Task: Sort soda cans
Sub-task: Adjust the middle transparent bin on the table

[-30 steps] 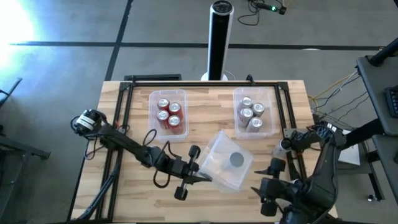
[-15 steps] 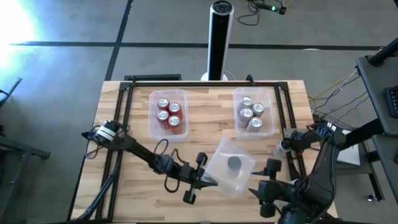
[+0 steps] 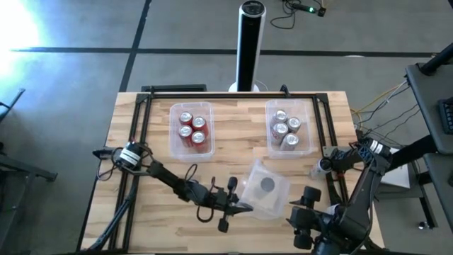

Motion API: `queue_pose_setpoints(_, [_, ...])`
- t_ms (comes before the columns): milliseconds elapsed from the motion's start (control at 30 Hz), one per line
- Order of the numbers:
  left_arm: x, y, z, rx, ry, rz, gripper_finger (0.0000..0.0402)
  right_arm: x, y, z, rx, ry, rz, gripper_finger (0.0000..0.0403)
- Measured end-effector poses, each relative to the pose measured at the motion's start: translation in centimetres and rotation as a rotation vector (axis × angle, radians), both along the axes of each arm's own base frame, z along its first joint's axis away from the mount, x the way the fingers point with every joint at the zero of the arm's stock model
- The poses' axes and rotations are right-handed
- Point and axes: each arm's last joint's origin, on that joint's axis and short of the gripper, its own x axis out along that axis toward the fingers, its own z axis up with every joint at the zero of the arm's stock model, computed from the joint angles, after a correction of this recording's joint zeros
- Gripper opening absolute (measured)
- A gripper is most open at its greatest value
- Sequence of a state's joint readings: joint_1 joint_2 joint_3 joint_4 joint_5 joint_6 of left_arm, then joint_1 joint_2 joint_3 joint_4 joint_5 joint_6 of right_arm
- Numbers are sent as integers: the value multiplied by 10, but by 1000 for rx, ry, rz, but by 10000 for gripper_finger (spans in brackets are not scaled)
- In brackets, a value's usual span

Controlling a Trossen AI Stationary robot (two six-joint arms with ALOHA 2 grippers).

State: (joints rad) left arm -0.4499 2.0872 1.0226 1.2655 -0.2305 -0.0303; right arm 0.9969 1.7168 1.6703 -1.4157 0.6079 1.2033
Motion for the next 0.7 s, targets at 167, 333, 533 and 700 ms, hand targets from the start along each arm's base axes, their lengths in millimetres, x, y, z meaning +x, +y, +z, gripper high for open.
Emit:
queue_pose_setpoints(167, [0,-1,-1,10,13,-1,0,1,1,0,1,-3,14,258])
queue_pose_setpoints(333, [0,-1,-3,30,32,-3,4,1,1,0,-3,-3,18,251])
queue_pose_setpoints(533, [0,-1,-12,31,174,-37,72,1,1,0,1,-2,17,255])
queue_pose_setpoints(700, [-9,-8,4,35,277,-60,147,1,0,-3,7,8,7,268])
